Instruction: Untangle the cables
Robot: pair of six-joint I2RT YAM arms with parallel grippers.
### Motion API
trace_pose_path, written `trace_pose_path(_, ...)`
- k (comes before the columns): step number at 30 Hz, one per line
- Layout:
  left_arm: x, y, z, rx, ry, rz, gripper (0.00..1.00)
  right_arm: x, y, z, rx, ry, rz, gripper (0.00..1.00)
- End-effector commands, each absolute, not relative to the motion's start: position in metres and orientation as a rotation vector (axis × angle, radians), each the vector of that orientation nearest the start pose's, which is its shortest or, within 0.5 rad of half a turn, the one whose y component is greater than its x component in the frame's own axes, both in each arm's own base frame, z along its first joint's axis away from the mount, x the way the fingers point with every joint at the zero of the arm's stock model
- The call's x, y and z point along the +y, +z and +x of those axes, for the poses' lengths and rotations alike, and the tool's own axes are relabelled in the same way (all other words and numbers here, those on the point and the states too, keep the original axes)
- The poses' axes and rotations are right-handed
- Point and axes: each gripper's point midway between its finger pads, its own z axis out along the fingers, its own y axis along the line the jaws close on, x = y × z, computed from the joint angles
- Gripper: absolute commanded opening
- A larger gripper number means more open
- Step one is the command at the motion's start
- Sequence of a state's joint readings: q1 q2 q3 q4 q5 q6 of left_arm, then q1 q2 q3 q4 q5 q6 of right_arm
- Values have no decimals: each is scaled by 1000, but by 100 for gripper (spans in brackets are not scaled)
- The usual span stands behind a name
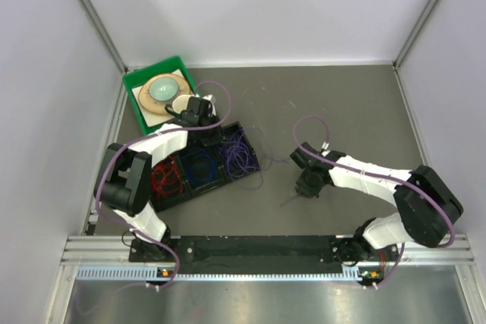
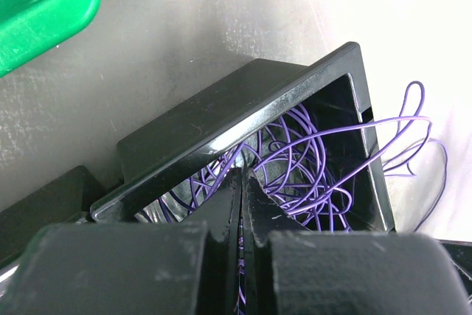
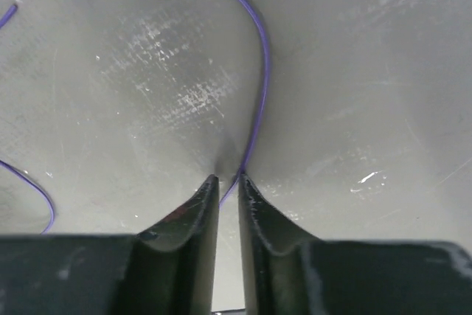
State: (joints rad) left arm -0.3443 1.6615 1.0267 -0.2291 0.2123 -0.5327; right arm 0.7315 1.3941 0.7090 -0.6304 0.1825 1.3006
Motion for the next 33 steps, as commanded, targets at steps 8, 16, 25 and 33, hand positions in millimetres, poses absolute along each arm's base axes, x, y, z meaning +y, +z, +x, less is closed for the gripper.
trace_pose_path(8,-196,81,368,2487,-660,-130,0,162,17,182,2686,55,828,0)
trace_pose_path(16,-197,84,369,2477,-672,-129,0,152,62,198,2529,87,810,0)
trace_pose_path(25,-198,76,368,2505,-666,-140,0,206,31,180,2686,385,846,78)
trace_pose_path(33,-195,87,370,2475,-651,-148,0,216,22,167,2755,354,906,58)
